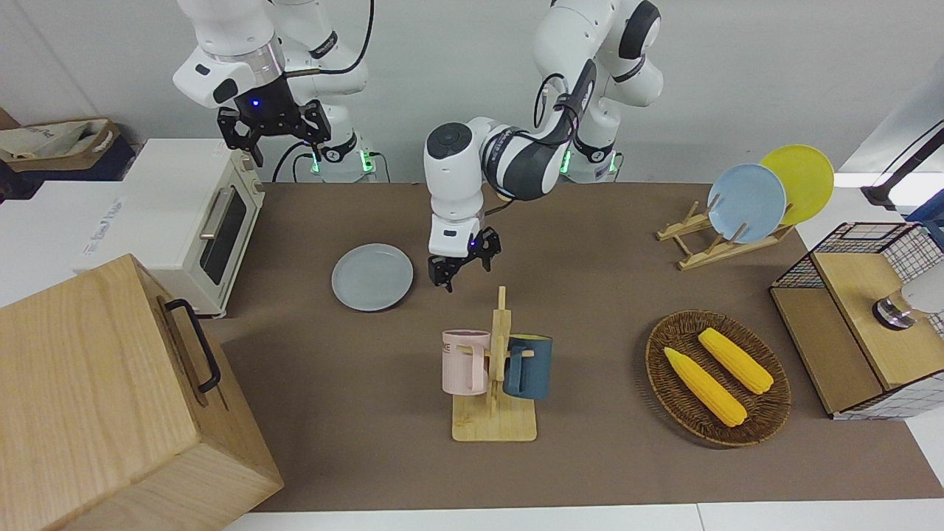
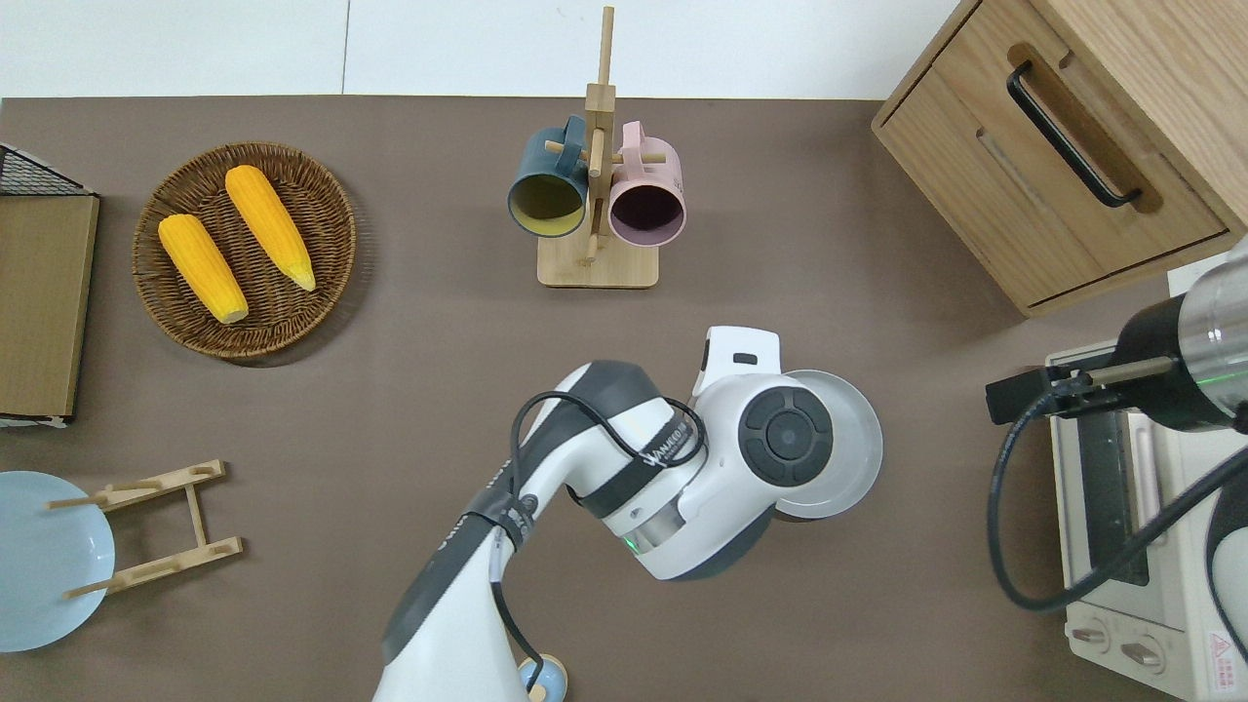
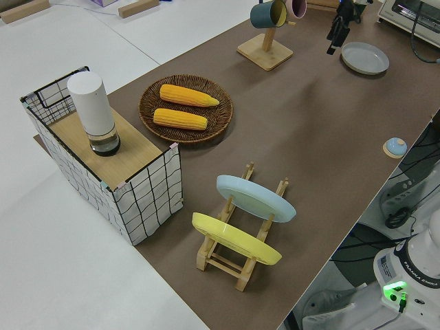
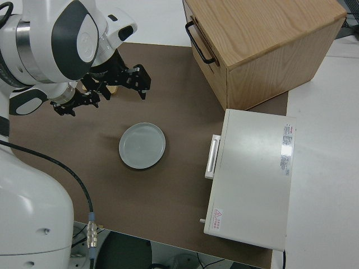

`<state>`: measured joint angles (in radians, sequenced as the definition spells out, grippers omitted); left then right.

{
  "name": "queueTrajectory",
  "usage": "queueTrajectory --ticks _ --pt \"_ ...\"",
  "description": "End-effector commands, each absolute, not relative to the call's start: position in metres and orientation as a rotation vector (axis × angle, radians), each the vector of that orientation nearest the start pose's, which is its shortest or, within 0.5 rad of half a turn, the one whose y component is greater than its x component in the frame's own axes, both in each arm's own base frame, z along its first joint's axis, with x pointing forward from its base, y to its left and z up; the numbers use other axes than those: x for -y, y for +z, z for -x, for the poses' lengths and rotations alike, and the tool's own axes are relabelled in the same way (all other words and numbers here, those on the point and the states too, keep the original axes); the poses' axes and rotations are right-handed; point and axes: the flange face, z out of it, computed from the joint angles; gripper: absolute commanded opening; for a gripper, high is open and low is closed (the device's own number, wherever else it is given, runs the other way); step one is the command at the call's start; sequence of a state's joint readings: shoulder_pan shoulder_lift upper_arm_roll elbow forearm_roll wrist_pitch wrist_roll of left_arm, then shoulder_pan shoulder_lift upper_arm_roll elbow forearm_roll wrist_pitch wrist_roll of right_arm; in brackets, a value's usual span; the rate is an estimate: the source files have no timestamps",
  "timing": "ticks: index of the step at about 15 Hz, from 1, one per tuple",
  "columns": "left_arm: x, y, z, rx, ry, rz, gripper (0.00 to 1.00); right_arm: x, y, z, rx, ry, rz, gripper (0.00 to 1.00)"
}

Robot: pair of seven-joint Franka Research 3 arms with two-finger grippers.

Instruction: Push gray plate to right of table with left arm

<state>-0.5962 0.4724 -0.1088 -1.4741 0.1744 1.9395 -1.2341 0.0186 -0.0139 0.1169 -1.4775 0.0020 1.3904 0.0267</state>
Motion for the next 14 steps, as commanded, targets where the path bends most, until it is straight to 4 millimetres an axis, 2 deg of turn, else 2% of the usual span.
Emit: queueTrajectory --ticks 1,4,8,11,14 --pt "0.382 0.460 -0.551 0.562 -0.047 3.009 0.99 -0.071 0.664 -0.524 0.164 0.121 3.131 0.983" --pt "0.346 0.496 -0.553 0.482 -0.032 3.005 0.99 -0.070 0.664 -0.524 0.159 0.121 3.131 0.983" --pt "0.291 0.528 -0.559 0.400 0.020 2.991 0.99 -0.070 0.664 -0.524 0.161 0.121 3.131 0.983" --pt "0.237 0.559 -0.560 0.324 0.055 2.993 0.99 -0.070 0.664 -0.524 0.159 0.121 3.131 0.983" --pt "0.190 0.576 -0.562 0.235 0.100 2.995 0.99 -0.071 0.664 -0.524 0.161 0.121 3.131 0.983"
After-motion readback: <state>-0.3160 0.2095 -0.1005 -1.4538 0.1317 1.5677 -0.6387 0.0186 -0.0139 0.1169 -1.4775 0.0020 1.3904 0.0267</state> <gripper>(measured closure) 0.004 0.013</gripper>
